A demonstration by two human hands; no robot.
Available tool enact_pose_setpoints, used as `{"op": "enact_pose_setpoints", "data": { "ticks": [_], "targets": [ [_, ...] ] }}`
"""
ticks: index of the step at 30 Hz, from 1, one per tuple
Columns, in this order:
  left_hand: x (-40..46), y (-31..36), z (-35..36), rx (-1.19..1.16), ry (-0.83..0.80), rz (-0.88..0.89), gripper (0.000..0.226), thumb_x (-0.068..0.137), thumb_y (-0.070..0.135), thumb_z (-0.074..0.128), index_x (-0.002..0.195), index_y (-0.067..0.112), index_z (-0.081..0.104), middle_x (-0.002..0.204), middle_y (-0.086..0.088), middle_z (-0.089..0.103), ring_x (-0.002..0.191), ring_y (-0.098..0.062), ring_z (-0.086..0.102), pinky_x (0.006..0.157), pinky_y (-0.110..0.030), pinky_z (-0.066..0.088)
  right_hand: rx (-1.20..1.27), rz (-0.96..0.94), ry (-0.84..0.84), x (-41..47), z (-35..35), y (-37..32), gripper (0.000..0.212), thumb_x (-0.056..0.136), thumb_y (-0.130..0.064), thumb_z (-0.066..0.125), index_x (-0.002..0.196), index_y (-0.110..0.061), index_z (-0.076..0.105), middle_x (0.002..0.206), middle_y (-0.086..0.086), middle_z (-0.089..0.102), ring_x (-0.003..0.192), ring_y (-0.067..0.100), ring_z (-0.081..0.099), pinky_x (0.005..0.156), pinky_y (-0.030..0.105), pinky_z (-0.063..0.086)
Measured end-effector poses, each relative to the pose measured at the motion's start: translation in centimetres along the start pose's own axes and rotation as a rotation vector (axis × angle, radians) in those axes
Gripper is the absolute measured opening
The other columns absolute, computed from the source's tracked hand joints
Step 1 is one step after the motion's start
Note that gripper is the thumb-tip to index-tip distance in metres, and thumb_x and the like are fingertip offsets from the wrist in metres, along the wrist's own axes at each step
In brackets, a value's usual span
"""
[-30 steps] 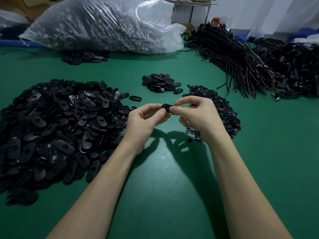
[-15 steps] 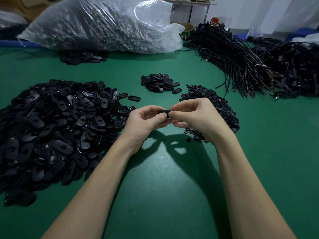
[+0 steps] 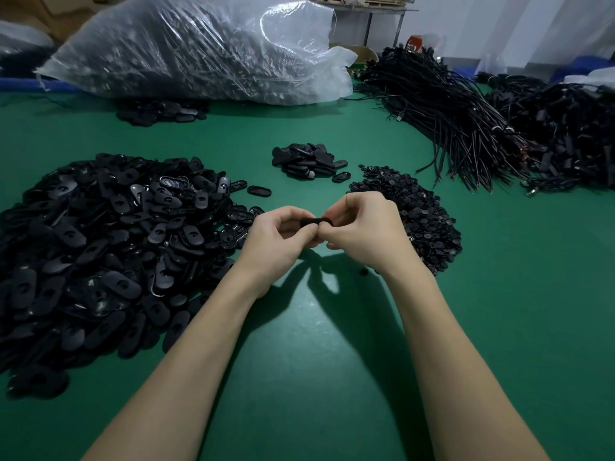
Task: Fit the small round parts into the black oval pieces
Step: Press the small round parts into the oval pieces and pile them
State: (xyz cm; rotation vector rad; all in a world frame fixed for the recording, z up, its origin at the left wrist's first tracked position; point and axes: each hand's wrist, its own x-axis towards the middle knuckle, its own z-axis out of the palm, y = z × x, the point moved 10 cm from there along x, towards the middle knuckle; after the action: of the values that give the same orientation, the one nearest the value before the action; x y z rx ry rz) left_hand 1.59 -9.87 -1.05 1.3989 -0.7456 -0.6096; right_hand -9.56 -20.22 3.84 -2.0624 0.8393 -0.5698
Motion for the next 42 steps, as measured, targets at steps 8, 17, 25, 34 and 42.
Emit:
{"op": "enact_pose_setpoints", "data": {
  "ticks": [8,17,25,34,42],
  "targets": [
    [-0.1,0.1,-0.1,-0.058,0.016,-0.024,0.005,0.092,0.002,0.069,0.095,0.006,0.07,0.088,-0.012,0.077,0.081,-0.017,0.075,0.077,-0.025,0.058,-0.068,-0.074,0.015,0.4,0.3,-0.4,0.011,0.079,-0.023,0.08,0.083,-0.023,0.069,0.075,-0.007,0.072,0.065,0.002,0.068,0.062,0.016,0.054],
    [0.3,-1.1,-0.9,-0.222,0.119,-0.119,0.019,0.096,0.011,0.068,0.114,0.01,0.063,0.091,-0.007,0.079,0.087,-0.021,0.076,0.077,-0.026,0.06,-0.183,-0.128,0.07,2.4,-0.2,-0.2,0.018,0.086,-0.032,0.078,0.103,-0.035,0.077,0.095,-0.017,0.072,0.08,0.005,0.066,0.082,0.032,0.057],
    [0.3,-1.2,-1.0,-0.201,0.125,-0.126,0.009,0.098,0.009,0.062,0.106,0.006,0.065,0.102,-0.013,0.073,0.084,-0.018,0.075,0.075,-0.023,0.059,-0.172,-0.001,0.215,11.4,1.2,-0.7,0.02,0.089,-0.039,0.075,0.105,-0.029,0.078,0.101,-0.011,0.077,0.098,0.012,0.071,0.087,0.032,0.057],
    [0.2,-0.7,0.0,0.035,0.069,-0.034,0.006,0.098,0.009,0.061,0.097,0.009,0.067,0.088,-0.007,0.074,0.076,-0.014,0.072,0.078,-0.03,0.061,-0.266,0.078,0.222,15.9,2.6,0.9,0.012,0.086,-0.042,0.073,0.094,-0.033,0.073,0.105,-0.006,0.076,0.103,0.021,0.069,0.085,0.032,0.055],
    [-0.2,-0.1,0.7,0.207,0.057,0.033,0.007,0.095,0.018,0.064,0.09,0.021,0.068,0.083,0.002,0.074,0.076,-0.015,0.073,0.082,-0.04,0.061,-0.241,-0.146,0.199,12.4,2.0,-0.5,0.012,0.091,-0.031,0.066,0.096,-0.029,0.076,0.095,-0.01,0.074,0.093,0.014,0.069,0.077,0.031,0.055]
  ]
}}
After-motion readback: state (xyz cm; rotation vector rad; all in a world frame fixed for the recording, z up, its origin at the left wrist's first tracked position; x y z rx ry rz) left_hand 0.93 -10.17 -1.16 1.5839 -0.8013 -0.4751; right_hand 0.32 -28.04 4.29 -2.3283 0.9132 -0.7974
